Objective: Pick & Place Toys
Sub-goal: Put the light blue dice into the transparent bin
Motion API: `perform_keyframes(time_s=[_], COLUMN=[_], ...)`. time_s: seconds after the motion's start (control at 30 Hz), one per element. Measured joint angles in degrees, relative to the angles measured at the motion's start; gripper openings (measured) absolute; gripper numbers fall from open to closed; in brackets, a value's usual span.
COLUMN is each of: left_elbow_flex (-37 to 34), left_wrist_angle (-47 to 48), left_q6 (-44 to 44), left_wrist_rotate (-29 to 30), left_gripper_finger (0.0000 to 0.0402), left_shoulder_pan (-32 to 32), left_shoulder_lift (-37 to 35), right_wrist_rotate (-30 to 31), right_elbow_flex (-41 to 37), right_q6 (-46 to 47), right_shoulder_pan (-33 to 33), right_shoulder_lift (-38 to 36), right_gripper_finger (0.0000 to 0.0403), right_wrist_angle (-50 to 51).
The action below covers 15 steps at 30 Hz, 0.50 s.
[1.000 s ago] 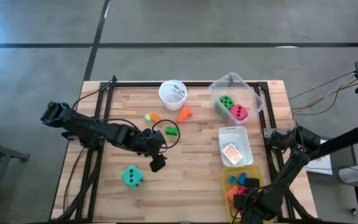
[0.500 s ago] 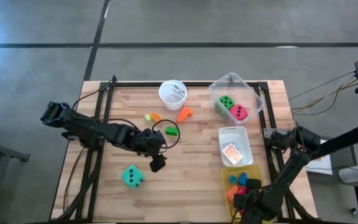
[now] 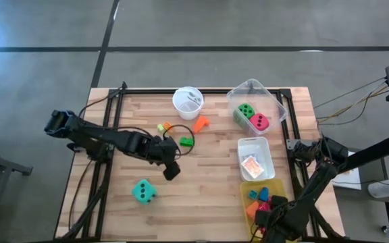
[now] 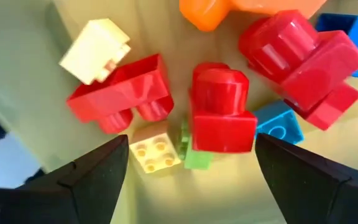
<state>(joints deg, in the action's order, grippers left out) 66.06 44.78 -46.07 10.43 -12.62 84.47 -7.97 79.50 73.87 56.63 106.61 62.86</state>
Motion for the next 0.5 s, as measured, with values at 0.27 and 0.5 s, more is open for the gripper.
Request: perform_keyframes(time_s=[0.27,0.5], left_elbow_flex=[0.00,0.00], left_wrist_angle=[9.79,16.19], left_q6=[-5.63,3.29], left_wrist_rotate=[0.54,-11.85], left_gripper_finger=[0.0313,0.0313], left_shoulder_pan=[9.66,12.31], left_shoulder_lift=[0.17,0.17], right_wrist_rotate=[2.89,10.69], right_elbow_flex=[5.58,9.49], right_q6=[4.03,2.23], right_shoulder_pan=[1.18,3.36], right_shoulder_lift=[-0.04,-0.04], right_gripper_finger=[0.0345,0.0345], right_wrist_angle=[3.70,4.34])
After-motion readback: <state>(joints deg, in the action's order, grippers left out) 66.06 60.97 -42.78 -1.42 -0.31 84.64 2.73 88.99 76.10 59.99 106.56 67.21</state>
